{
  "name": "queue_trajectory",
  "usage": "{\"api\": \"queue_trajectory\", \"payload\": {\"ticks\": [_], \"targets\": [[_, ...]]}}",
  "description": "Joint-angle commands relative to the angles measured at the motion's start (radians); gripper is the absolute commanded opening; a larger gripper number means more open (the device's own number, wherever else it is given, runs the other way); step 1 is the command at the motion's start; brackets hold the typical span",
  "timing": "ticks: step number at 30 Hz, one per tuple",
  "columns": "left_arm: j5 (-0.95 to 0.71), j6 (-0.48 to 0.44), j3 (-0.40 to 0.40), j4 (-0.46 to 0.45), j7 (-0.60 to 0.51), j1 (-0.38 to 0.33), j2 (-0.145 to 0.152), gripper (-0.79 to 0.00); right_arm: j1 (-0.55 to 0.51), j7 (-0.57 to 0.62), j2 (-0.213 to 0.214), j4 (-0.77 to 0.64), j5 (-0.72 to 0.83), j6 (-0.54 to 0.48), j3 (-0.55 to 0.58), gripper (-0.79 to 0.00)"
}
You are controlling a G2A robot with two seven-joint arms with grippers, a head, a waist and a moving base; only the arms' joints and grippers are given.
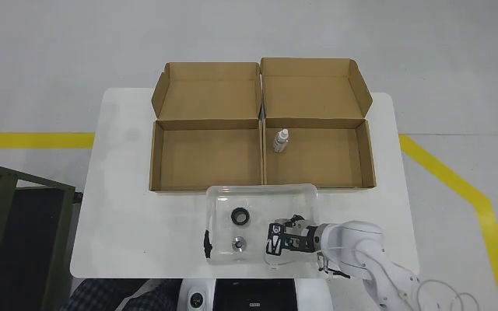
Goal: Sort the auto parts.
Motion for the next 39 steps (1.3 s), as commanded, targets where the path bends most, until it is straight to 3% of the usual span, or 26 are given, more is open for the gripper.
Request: {"api": "queue_trajectory", "payload": {"ticks": [1, 12, 23, 39], "targets": [[0.0, 0.0, 0.0, 0.0, 0.0, 0.0, 0.0, 0.0, 0.003, -0.001, 0.0, -0.001, 0.006, 0.0, -0.002, -0.785], [0.0, 0.0, 0.0, 0.0, 0.0, 0.0, 0.0, 0.0, 0.013, -0.061, 0.007, -0.021, 0.069, -0.017, 0.013, -0.785], [0.0, 0.0, 0.0, 0.0, 0.0, 0.0, 0.0, 0.0, 0.038, -0.205, 0.009, -0.002, 0.174, -0.021, 0.038, -0.785], [0.0, 0.0, 0.0, 0.0, 0.0, 0.0, 0.0, 0.0, 0.091, -0.409, 0.0, 0.077, 0.529, 0.05, 0.076, -0.785]]}}
